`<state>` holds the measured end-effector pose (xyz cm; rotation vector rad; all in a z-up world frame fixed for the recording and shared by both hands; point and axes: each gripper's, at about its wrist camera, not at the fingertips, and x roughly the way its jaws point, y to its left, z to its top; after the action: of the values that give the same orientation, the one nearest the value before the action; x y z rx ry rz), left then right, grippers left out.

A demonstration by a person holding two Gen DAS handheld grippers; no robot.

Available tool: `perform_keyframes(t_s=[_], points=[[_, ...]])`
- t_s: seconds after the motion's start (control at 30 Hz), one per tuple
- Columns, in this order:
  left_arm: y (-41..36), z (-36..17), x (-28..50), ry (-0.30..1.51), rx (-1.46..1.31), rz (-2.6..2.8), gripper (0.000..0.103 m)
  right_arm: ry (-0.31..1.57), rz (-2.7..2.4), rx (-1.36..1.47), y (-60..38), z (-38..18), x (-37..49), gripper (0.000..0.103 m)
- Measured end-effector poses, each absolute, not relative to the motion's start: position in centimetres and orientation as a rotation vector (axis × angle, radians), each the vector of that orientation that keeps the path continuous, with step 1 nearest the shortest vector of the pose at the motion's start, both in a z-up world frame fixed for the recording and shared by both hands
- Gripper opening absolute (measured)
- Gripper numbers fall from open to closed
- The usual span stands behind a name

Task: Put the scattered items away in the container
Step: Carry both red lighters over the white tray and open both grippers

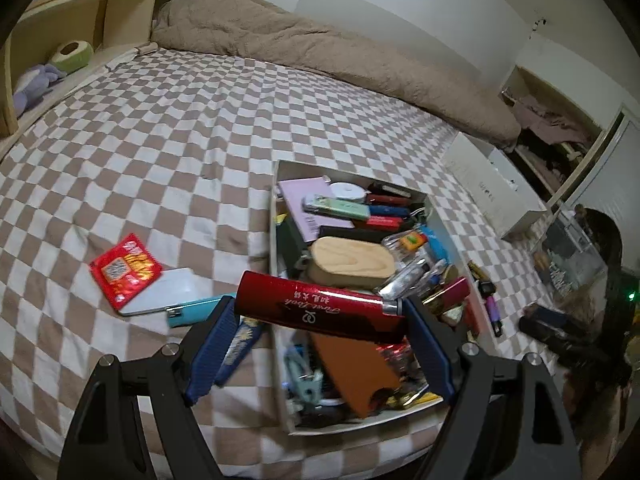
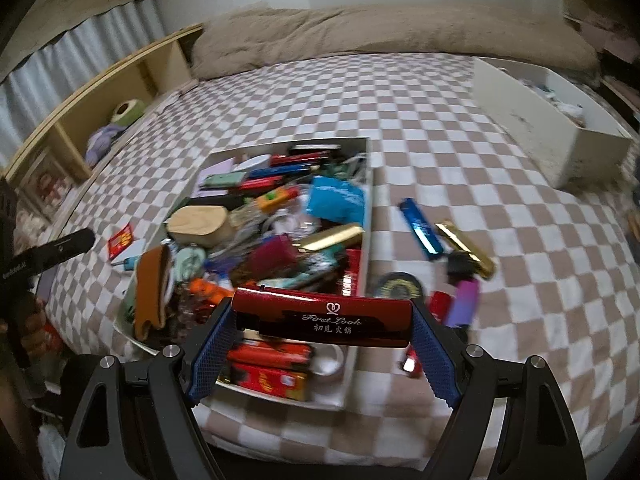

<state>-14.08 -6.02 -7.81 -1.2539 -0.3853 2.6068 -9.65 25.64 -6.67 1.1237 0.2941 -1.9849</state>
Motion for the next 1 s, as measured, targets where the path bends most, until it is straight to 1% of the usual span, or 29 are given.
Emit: perform_keyframes(t_s=[0.37,0.63,0.7,0.73,1.0], points=[[-3.0,-7.0,-15.1,-0.399,-1.213,2.574,0.083,0.318,-1.930,1.115,21.6,-7.5,-8.5,0.084],[-1.7,-7.3,-16.4,-0.447,-1.231,2.547,0.083,0.362,-1.934,1.101,20.9,-8.6,-8.2,0.085],[-1.3,-7.3,-16.6,-0.454,-1.237,2.537,0.083,0.359,-1.933,1.089,21.1,-8.5,-8.1,0.088],[-1.0,-7.3,-16.8,-0.458,-1.242,2.532,0.083,0.359,-1.931,1.086,21.3,-8.4,-8.1,0.094],[1.1,-7.8,-17.8,-0.503,-1.294,2.476,0.083,0.339,-1.908,1.097,22.3,-8.2,-8.0,0.094]])
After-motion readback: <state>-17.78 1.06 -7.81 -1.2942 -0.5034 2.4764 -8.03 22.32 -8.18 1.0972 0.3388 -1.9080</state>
